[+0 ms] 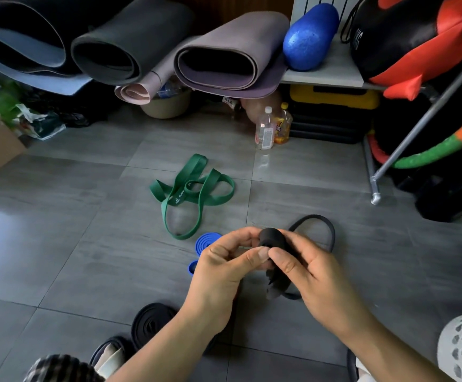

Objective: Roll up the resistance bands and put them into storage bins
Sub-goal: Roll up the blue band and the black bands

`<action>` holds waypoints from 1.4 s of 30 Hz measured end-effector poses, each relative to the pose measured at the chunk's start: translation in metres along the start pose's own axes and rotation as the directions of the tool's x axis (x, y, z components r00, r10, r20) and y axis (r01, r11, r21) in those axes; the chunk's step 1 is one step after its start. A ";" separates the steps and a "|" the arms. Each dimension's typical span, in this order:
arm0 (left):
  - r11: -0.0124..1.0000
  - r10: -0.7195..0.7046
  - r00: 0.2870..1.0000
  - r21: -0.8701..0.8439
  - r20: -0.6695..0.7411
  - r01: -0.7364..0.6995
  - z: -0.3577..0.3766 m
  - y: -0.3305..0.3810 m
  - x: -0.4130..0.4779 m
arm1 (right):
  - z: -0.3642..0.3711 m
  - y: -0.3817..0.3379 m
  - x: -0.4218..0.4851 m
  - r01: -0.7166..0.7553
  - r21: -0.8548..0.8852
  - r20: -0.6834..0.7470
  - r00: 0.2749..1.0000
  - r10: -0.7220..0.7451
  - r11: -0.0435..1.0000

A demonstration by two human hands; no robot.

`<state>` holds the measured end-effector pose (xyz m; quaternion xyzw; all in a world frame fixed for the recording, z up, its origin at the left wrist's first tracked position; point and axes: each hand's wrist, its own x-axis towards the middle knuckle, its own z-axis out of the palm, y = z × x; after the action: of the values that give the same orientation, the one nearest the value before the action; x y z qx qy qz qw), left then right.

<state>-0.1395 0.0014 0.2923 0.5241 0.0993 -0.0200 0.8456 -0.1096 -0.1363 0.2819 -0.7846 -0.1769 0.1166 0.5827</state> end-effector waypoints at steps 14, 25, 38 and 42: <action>0.979 -0.043 0.992 0.201 0.117 0.019 -0.002 0.008 0.006 | -0.025 -0.013 0.009 0.162 -0.473 0.241 0.969 -0.050 0.866; 0.931 -0.057 0.991 -0.351 0.123 0.097 -0.005 0.000 0.008 | -0.007 -0.010 0.016 0.205 0.033 -0.171 0.965 -0.196 0.978; 0.993 0.108 0.992 -0.043 0.058 -0.106 -0.006 0.001 0.010 | -0.011 -0.016 0.018 0.010 0.379 -0.111 0.993 0.035 0.925; 0.993 0.032 0.997 -0.118 0.075 -0.022 -0.001 -0.003 0.008 | -0.005 -0.014 0.016 0.157 0.126 -0.193 0.972 -0.131 0.980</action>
<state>-0.1321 0.0019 0.2876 0.4736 0.0607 -0.0228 0.8783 -0.0946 -0.1306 0.2969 -0.7341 -0.1701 0.0132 0.6572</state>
